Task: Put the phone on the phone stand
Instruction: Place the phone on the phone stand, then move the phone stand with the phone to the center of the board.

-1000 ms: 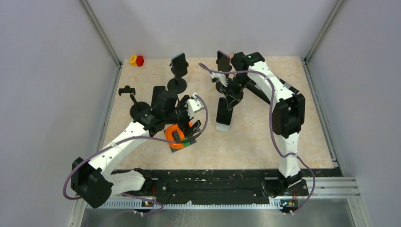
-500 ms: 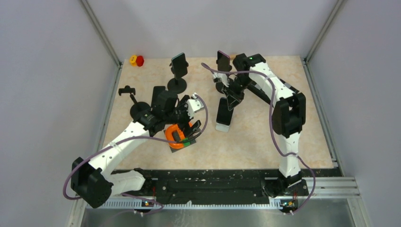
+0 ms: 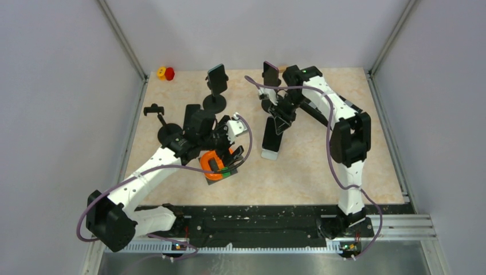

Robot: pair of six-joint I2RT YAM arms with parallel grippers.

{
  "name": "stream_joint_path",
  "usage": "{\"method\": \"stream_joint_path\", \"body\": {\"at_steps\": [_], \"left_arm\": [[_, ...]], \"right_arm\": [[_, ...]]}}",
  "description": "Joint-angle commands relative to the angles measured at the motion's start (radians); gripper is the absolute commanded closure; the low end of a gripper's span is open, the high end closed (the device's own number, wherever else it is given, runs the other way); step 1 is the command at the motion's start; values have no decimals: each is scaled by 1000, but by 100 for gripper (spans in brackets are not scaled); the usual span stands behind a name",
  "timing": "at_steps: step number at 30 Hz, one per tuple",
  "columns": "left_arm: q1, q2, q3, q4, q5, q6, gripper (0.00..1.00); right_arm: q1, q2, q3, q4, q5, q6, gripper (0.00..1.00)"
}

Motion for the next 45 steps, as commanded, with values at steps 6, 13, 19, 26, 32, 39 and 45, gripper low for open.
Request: {"method": "stream_joint_path", "body": {"at_steps": [6,13,19,26,32,39,45], "left_arm": [[2,-1,5,24,24,14,1],[4,-5,2,25,15,16,1],[4,-29,-15,53,-4,8,1],[4,-22,-23,70,-17,4,1],[3,-7,-47,98,-42,1,1],[4,-1,-57,116,-47,-7,1],[3,5,-50,114,-40,-13,1]], "right_arm": [[0,-87,-10,24,14,15,41],[-23,-184,-99,132,13,80,18],[-97,-385,-429,435,-61,234,11],[-111,-623,-879,944,-87,448,9],[-131,-692,-1142,1347,-165,685,11],[-131,-727,-1336,1711,-142,878,17],[-129,-692,-1378,1836,-100,941,20]]}}
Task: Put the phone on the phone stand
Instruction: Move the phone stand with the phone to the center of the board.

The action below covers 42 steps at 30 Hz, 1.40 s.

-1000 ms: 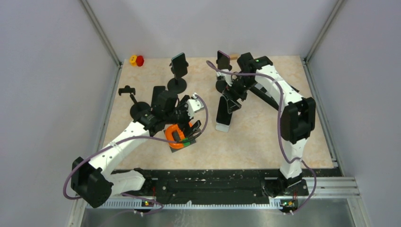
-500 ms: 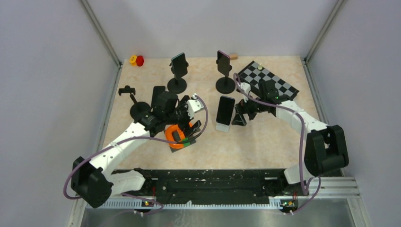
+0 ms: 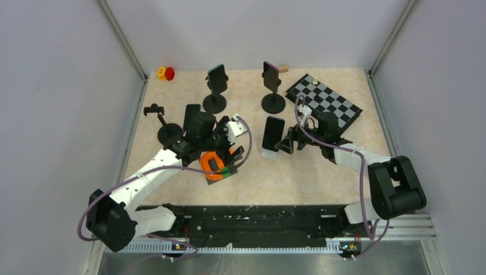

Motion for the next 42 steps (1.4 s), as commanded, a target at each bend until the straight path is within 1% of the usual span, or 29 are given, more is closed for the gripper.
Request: {"method": "stream_joint_path", "body": {"at_steps": [1,10,19,21,27,31,42], "left_arm": [[4,9,1,48,7,-10,1],[4,49,23,39,-11,-18,1],[3,56,19,45,-3,-19,1],[4,56,20,44,-1,-19,1],[3,40,18,35,-3,-17,1],[4,33,11,40,-6,-16,1],[4,41,6,45,-9,-15,1]], "right_arm": [[-4,2,-10,217,11,88,21],[22,98,-1,301,-11,128,32],[42,138,10,285,2,111,33],[41,152,19,299,-1,113,34],[42,221,58,338,-33,146,41],[47,233,63,345,-47,150,46],[49,243,81,345,-86,146,65]]}}
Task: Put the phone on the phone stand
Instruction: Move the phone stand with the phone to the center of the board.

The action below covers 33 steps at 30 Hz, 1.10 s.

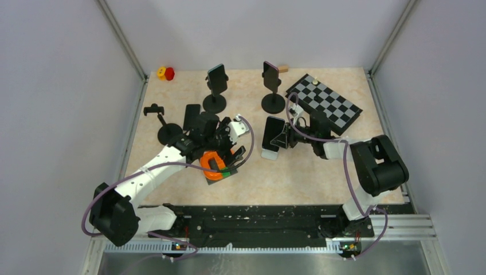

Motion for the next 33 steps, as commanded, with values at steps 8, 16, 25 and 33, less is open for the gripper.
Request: {"method": "stream_joint_path", "body": {"at_steps": [8,16,25,33], "left_arm": [[3,-15,3,41,5,-10,1],[4,-30,-1,39,-5,-11,1],[5,-82,-19,56,-58,-10,1],[13,-85,-16,63,-76,-16,1]], "right_arm": [[10,19,59,48,-72,-6,87],[8,37,93,119,-109,61,100],[23,142,213,307,-110,218,100],[73,265,364,343,-97,237,100]]}}
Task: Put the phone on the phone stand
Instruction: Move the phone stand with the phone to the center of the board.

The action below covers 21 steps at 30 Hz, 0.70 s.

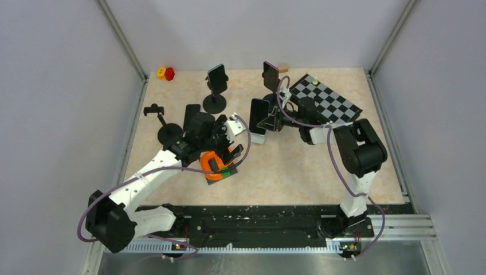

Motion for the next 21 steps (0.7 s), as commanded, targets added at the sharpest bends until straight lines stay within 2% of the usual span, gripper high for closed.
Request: {"method": "stream_joint_path", "body": {"at_steps": [1,14,21], "left_arm": [[11,-23,-2,44,-15,-20,1],[34,1,25,38,-10,-3,1],[41,11,32,37,-11,-5,1]], "right_arm": [[35,56,140,149,-21,29,100],[57,218,365,-71,-19,-114,100],[68,269,425,-113,-17,-134,100]]}}
